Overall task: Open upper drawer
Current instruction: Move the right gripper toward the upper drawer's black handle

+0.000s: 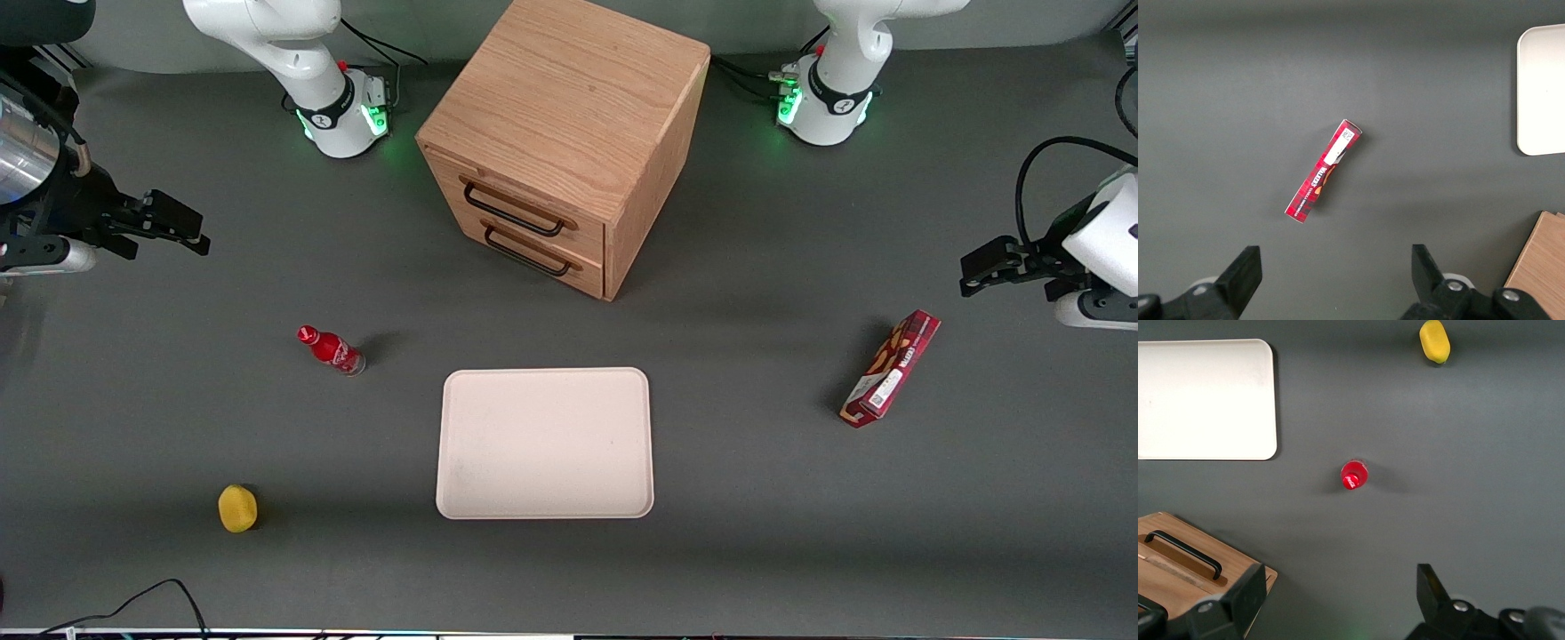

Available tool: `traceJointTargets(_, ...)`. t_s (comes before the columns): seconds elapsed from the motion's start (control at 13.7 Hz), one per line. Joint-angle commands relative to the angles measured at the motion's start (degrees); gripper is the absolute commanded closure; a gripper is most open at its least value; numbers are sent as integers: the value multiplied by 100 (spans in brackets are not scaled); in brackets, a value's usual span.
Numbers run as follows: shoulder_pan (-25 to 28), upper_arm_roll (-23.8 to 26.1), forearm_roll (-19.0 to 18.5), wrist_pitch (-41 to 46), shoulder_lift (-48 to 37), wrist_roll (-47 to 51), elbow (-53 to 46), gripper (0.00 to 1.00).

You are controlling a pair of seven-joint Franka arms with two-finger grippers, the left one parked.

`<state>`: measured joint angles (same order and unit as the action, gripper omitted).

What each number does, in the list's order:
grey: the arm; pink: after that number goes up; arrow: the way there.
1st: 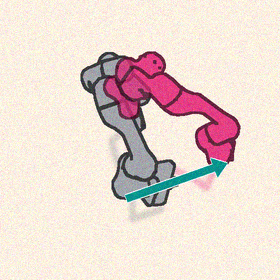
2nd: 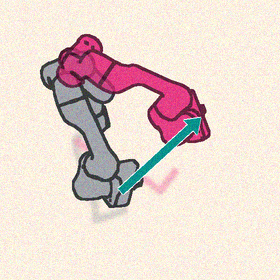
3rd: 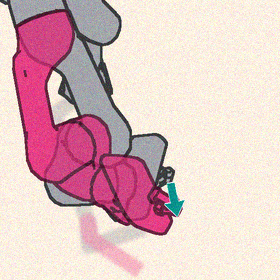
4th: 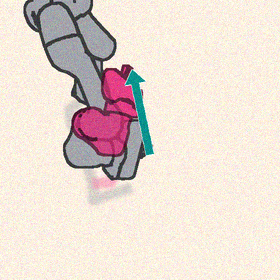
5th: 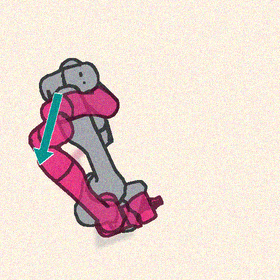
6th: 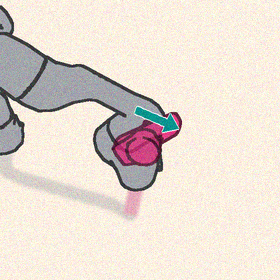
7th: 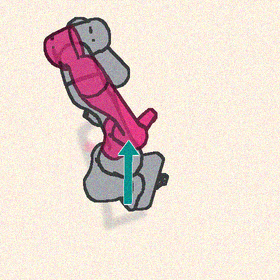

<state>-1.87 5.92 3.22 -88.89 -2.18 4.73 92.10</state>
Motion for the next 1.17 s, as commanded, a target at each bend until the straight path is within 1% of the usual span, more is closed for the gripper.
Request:
traceJointTargets(0.0,47,-38,38,109,60,124,-183,0)
traceJointTargets(0.36,47,-38,47,179,69,64,-254,0)
traceJointTargets(0.51,64,23,126,337,60,37,-315,0)
traceJointTargets(0.58,99,119,126,520,60,20,-376,0)
traceJointTargets(0.66,108,347,135,644,60,11,-377,0)
traceJointTargets(0.73,108,540,205,645,60,-33,-429,0)
traceJointTargets(0.8,117,699,414,671,78,-181,-456,0)
traceJointTargets(0.88,117,901,686,672,86,-574,-474,0)
traceJointTargets(0.95,117,1007,854,680,104,-1100,-465,0)
traceJointTargets(1.09,117,1340,1083,689,261,-2007,-447,0)
